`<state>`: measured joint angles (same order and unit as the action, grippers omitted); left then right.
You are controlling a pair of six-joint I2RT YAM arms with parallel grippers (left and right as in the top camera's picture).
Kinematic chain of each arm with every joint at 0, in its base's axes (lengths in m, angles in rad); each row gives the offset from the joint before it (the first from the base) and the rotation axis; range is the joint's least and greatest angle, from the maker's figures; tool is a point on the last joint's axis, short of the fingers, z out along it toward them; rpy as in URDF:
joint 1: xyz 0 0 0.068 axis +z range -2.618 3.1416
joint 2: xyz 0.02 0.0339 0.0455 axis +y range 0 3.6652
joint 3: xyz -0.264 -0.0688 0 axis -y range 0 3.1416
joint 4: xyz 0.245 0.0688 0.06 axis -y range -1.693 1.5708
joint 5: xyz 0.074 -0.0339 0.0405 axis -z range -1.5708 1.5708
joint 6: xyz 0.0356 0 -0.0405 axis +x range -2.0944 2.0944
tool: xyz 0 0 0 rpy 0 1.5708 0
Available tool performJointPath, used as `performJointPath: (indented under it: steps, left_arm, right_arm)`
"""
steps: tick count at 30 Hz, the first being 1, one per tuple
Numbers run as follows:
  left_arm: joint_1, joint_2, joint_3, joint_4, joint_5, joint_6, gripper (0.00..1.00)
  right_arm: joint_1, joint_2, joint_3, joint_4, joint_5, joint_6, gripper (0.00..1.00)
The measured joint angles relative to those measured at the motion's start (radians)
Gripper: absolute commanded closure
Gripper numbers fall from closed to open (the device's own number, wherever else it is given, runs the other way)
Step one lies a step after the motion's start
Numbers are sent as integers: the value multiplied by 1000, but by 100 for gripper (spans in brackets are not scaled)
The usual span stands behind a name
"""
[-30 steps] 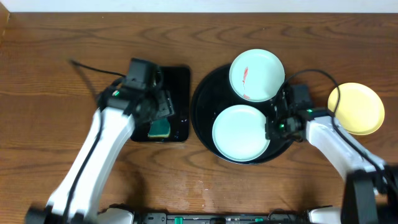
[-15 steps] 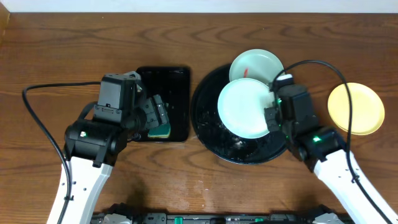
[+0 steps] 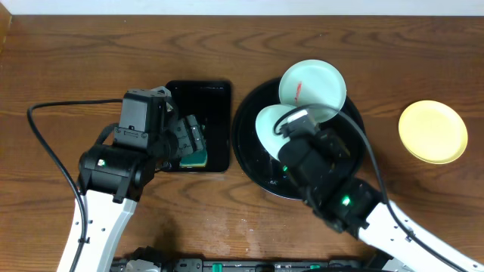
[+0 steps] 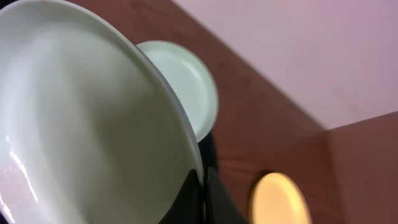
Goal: Clean dirty plates on tray and stack at the side
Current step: 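Lift the scrubbed pale green plate off the round tray with right gripper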
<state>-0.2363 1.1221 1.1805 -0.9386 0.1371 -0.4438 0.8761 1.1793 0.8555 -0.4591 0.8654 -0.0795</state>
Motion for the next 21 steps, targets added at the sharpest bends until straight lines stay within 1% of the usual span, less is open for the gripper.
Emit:
performJointPath:
  steps: [5, 9, 14, 21]
  left_arm:
    - [0, 0, 0, 0, 0, 0, 16]
    - [0, 0, 0, 0, 0, 0, 16]
    - [0, 0, 0, 0, 0, 0, 16]
    - [0, 0, 0, 0, 0, 0, 16]
  right_arm:
    - [99, 0, 0, 5, 188, -34, 99]
    - [146, -1, 0, 17, 303, -50, 99]
    - [182, -1, 0, 53, 361, -80, 99]
    - [189, -4, 0, 118, 414, -191, 99]
